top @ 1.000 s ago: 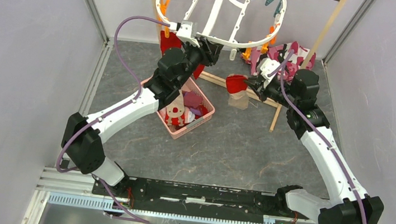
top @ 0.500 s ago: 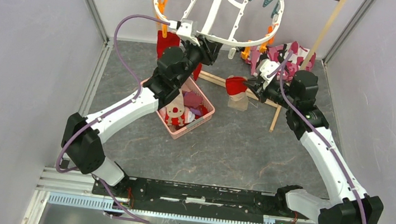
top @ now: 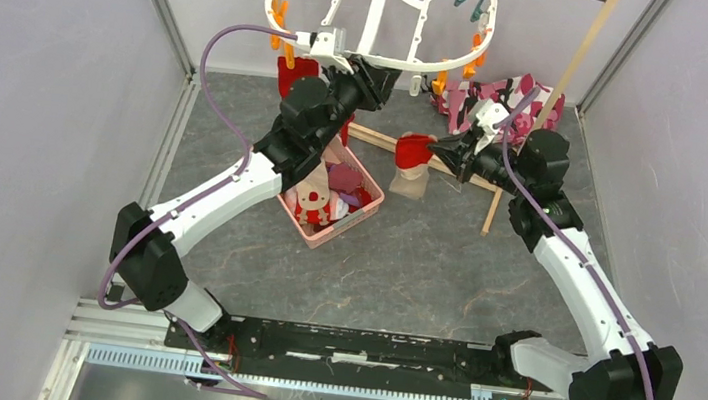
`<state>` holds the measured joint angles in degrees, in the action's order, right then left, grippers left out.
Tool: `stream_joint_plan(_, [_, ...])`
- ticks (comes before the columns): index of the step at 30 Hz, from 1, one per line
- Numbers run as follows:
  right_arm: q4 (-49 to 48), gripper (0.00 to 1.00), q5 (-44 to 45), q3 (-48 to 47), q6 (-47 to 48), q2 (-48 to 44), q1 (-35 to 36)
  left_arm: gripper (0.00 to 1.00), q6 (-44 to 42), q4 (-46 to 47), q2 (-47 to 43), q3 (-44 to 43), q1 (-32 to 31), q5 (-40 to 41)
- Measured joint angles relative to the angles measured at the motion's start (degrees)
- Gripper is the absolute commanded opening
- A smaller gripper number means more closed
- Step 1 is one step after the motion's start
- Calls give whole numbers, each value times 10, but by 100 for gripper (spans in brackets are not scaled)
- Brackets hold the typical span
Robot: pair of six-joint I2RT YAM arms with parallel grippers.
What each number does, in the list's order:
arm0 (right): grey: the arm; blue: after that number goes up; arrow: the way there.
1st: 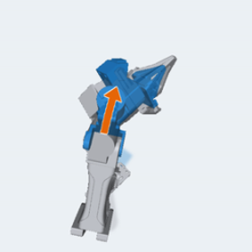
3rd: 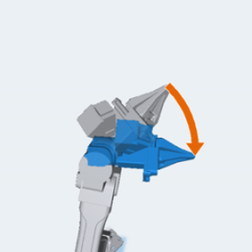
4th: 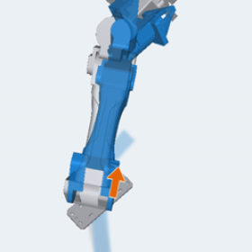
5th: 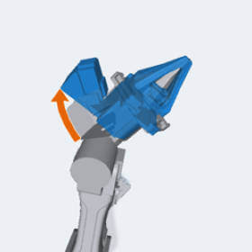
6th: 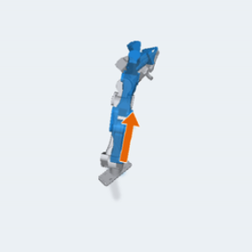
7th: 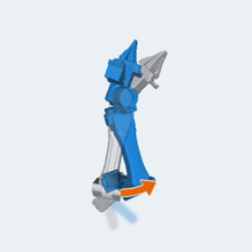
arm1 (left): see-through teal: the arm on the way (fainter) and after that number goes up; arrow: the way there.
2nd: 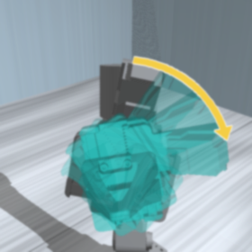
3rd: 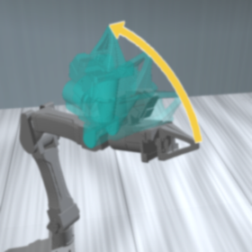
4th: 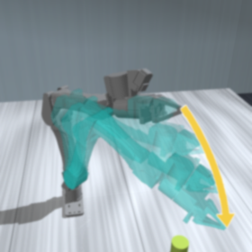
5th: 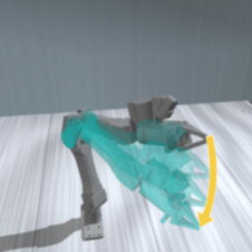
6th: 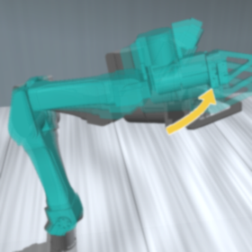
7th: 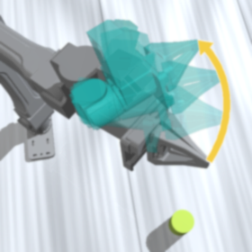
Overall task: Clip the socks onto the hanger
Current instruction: Open the clamp at the hanger.
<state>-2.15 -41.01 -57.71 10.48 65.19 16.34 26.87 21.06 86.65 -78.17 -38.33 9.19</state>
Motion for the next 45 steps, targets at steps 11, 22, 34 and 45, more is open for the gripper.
stream_joint_plan(11, [-98, 0, 64, 18, -134, 27, 42, 2, 41, -22, 0, -1, 0, 16])
stream_joint_plan(22, [-80, 0, 234, -8, -38, 29, 118, 2, 79, -63, 0, -29, 0, 42])
stream_joint_plan(34, [-58, 0, 365, -93, 73, 74, 182, 2, 126, -95, 0, -44, 0, 69])
stream_joint_plan(45, [-42, 0, 380, -105, 93, 94, 185, 2, 133, -103, 0, -44, 0, 72])
